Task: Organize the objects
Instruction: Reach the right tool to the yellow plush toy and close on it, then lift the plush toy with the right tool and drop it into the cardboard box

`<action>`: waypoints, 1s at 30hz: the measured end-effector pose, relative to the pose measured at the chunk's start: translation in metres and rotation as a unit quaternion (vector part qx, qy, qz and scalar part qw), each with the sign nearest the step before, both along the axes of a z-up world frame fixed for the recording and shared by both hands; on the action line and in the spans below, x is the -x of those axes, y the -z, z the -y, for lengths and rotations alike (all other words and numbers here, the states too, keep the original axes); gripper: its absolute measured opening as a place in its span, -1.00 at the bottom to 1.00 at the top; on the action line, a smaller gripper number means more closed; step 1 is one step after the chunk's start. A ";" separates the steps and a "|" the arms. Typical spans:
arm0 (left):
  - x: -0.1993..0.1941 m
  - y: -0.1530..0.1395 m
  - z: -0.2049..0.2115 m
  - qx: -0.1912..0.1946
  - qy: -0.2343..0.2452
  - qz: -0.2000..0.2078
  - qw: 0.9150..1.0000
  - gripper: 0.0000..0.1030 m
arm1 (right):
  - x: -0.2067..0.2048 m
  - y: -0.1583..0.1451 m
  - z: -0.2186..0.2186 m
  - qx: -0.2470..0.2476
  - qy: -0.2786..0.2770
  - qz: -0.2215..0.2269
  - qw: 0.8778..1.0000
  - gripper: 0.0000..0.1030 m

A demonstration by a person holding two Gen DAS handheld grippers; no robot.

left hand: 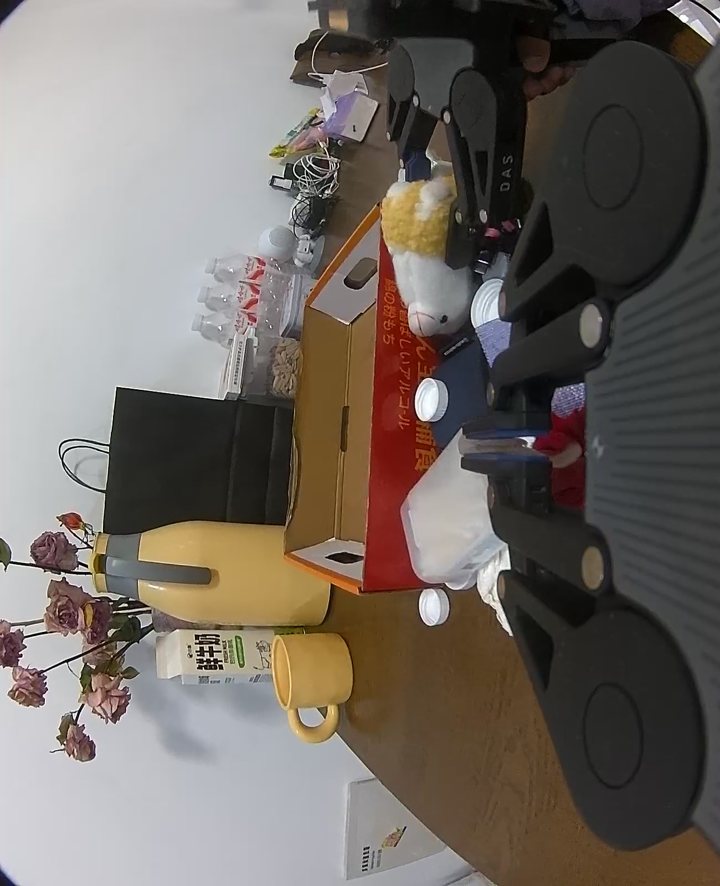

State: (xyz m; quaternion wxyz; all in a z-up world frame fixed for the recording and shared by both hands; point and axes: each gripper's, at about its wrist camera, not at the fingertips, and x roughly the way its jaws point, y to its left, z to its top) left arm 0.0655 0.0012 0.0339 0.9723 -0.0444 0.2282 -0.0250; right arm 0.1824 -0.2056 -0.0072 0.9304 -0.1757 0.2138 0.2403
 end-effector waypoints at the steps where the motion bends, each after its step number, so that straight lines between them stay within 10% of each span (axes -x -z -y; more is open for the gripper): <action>1: -0.002 -0.001 -0.001 0.001 0.001 0.001 1.000 -0.89 | 0.003 -0.001 0.000 0.000 0.000 0.007 1.000 0.09; 14: -0.047 -0.039 0.001 -0.013 0.003 0.061 0.998 -0.89 | 0.009 -0.063 0.002 -0.070 -0.001 0.085 0.994 0.07; 30: -0.162 -0.047 -0.023 0.005 -0.027 0.050 0.998 -0.89 | -0.100 -0.059 -0.025 -0.183 0.043 0.011 0.982 0.07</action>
